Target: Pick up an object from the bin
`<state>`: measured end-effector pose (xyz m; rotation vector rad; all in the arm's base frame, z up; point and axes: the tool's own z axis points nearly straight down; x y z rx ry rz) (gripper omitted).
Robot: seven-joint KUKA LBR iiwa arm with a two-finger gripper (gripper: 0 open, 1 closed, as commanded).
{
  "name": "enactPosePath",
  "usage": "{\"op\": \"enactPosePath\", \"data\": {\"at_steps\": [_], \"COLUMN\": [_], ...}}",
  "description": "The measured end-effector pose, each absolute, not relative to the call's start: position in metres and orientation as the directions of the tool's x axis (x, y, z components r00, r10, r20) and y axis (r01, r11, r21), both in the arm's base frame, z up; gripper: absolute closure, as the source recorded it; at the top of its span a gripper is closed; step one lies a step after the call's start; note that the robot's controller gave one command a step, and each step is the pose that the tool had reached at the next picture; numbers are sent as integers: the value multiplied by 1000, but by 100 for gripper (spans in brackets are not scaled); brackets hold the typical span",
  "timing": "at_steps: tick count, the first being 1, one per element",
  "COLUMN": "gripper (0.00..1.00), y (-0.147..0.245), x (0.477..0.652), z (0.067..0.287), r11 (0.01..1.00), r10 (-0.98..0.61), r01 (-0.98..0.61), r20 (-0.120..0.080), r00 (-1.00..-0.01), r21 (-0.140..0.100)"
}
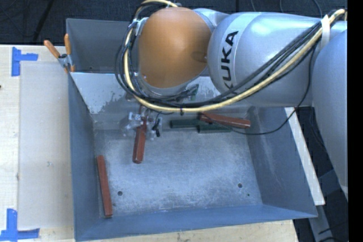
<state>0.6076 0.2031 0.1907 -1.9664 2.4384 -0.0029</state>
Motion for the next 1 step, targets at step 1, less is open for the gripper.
{"op": "enactPosePath", "data": {"at_steps": [1], "gripper": [100], "y": [185], "x": [613], "z": [324], "r11": [189], "r10": [-982], "r01": [-982], "r20": [-6], "r00": [-189], "r21": [-9]}}
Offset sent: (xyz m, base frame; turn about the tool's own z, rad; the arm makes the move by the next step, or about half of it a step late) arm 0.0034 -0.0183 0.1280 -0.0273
